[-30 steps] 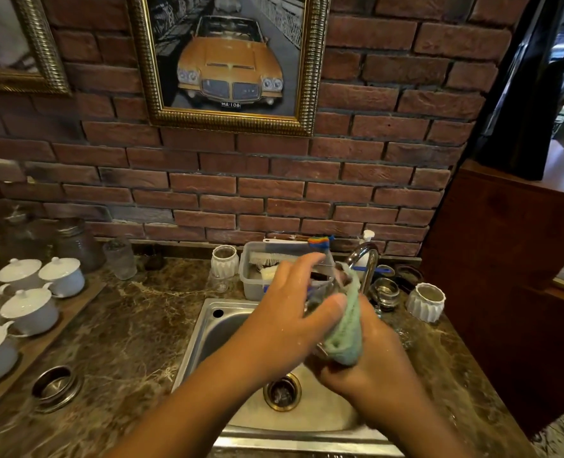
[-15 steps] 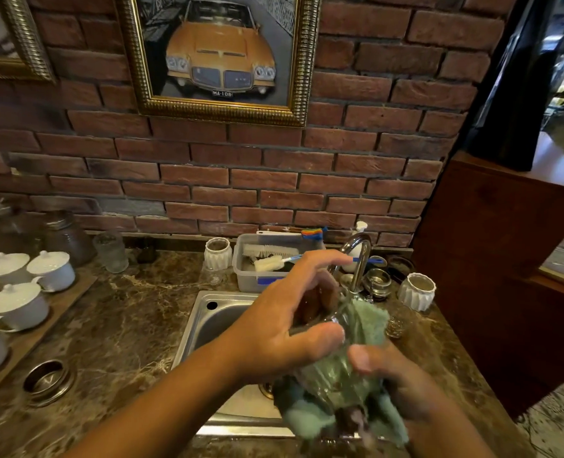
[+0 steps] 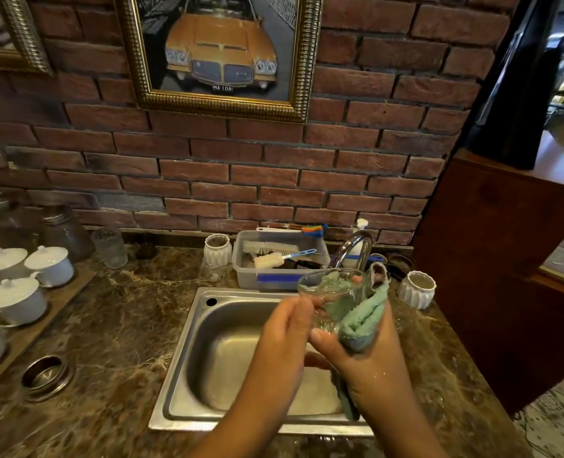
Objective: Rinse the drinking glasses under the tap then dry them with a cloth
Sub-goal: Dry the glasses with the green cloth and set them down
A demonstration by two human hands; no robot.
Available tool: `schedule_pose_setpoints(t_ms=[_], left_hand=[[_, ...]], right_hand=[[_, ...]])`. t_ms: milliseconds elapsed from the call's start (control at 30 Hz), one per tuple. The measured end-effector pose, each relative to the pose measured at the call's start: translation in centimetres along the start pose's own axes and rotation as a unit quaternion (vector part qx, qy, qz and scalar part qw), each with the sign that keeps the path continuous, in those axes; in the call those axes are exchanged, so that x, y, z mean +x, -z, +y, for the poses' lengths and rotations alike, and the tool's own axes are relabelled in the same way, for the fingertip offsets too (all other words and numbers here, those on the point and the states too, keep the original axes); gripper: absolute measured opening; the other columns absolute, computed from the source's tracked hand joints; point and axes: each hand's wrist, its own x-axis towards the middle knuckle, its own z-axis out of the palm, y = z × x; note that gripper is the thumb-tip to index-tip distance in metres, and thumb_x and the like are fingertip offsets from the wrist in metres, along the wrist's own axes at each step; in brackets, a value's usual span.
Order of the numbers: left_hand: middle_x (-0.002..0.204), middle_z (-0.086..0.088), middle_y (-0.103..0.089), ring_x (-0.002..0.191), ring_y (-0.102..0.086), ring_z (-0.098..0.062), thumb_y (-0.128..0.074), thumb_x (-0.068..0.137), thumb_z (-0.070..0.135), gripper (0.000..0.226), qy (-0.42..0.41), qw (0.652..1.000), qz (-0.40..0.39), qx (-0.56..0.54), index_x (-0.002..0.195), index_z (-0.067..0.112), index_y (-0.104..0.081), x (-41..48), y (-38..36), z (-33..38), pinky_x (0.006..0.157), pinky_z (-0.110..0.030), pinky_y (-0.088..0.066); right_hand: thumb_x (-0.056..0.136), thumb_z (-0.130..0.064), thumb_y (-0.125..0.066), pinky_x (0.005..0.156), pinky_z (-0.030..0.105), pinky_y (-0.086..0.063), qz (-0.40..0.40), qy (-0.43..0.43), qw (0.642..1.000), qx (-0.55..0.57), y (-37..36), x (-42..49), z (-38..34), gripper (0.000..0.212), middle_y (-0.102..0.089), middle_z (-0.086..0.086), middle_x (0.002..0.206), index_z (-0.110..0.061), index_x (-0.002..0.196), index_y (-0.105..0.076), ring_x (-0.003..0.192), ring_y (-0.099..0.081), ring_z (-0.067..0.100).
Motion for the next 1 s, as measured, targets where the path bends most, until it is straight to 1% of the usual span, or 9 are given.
schedule_pose_setpoints(t_ms=[167,300,400,500,600,667,767,900,1000], left_hand=[[0.102,-0.009,-0.08,0.08,-0.077,-0.014,-0.037,0.099,0.049,0.051,0.151,0.967,0.045,-0.198,0.114,0.014,-0.07,-0.7,-0.2,-0.6,0.057,-0.023,-0.058],[0.114,-0.022,-0.074,0.106,-0.071,-0.039,-0.048,0.086,0.061,0.068,0.247,0.916,0.075,-0.308,0.124,0.008,-0.066,-0.9,1.8,-1.5,0.097,-0.055,-0.053],[0.116,-0.027,-0.071,0.093,-0.069,-0.039,-0.063,0.075,0.061,0.074,0.296,0.887,0.097,-0.34,0.126,0.007,-0.066,-1.3,3.5,-2.8,0.074,-0.046,-0.059],[0.104,-0.022,-0.074,0.078,-0.068,-0.032,-0.07,0.071,0.06,0.074,0.315,0.88,0.113,-0.336,0.12,0.004,-0.067,-1.9,4.5,-3.7,0.053,-0.033,-0.051],[0.092,-0.015,-0.077,0.066,-0.069,-0.026,-0.072,0.071,0.056,0.062,0.319,0.883,0.12,-0.324,0.109,0.007,-0.07,-2.3,4.3,-3.8,0.045,-0.027,-0.044],[0.089,-0.013,-0.077,0.064,-0.069,-0.024,-0.071,0.071,0.055,0.059,0.314,0.89,0.118,-0.309,0.108,0.009,-0.072,-2.3,3.9,-3.5,0.045,-0.026,-0.044],[0.095,-0.014,-0.077,0.067,-0.068,-0.024,-0.07,0.072,0.056,0.059,0.313,0.89,0.107,-0.314,0.108,0.009,-0.075,-2.1,3.8,-3.3,0.044,-0.024,-0.044],[0.106,-0.018,-0.076,0.07,-0.069,-0.026,-0.072,0.074,0.057,0.063,0.322,0.879,0.101,-0.336,0.114,0.008,-0.075,-2.0,4.2,-3.3,0.042,-0.024,-0.048],[0.107,-0.021,-0.076,0.094,-0.074,-0.035,-0.074,0.073,0.053,0.064,0.318,0.873,0.122,-0.349,0.114,0.004,-0.074,-1.6,4.3,-3.5,0.076,-0.036,-0.06]], right_hand=[[0.073,-0.006,-0.084,0.091,0.023,-0.056,-0.012,-0.037,0.999,-0.035,-1.6,-1.3,1.5,0.086,-0.068,-0.016,0.121,-0.039,0.139,-0.039,0.112,-0.065,0.001],[0.079,-0.017,-0.077,0.085,0.031,-0.058,-0.011,-0.137,0.99,0.022,-1.4,-1.8,1.9,0.053,-0.075,-0.009,0.109,-0.033,0.125,-0.055,0.102,-0.072,0.015],[0.088,-0.008,-0.062,0.072,0.044,-0.058,0.035,-0.233,0.945,0.225,-0.7,-1.3,0.9,0.027,-0.078,0.012,0.089,-0.011,0.115,-0.063,0.079,-0.074,0.03],[0.093,-0.001,-0.052,0.074,0.047,-0.058,0.06,-0.239,0.938,0.245,-0.1,-0.2,-0.3,0.022,-0.077,0.014,0.082,-0.009,0.11,-0.063,0.074,-0.073,0.031],[0.093,-0.004,-0.056,0.071,0.04,-0.055,0.037,-0.19,0.968,0.161,-0.1,0.9,-0.6,0.021,-0.074,0.007,0.088,-0.018,0.108,-0.062,0.082,-0.067,0.026],[0.093,-0.01,-0.061,0.072,0.026,-0.053,-0.058,-0.084,0.994,-0.025,-0.9,1.3,-0.7,0.028,-0.066,-0.002,0.108,-0.034,0.108,-0.056,0.093,-0.064,0.012],[0.093,-0.021,-0.061,0.097,0.023,-0.05,-0.24,0.104,0.911,-0.319,-1.5,1.7,0.6,0.045,-0.05,-0.013,0.132,-0.037,0.133,-0.049,0.116,-0.052,-0.002],[0.095,-0.036,-0.054,0.126,0.037,-0.015,-0.286,0.14,0.883,-0.345,-0.9,1.7,2.3,0.06,-0.041,-0.023,0.151,-0.035,0.151,-0.033,0.141,-0.032,-0.006],[0.088,-0.025,-0.058,0.126,0.032,-0.009,-0.289,0.147,0.877,-0.354,-0.8,0.6,3.4,0.074,-0.027,-0.021,0.16,-0.034,0.154,-0.026,0.148,-0.018,-0.005]])
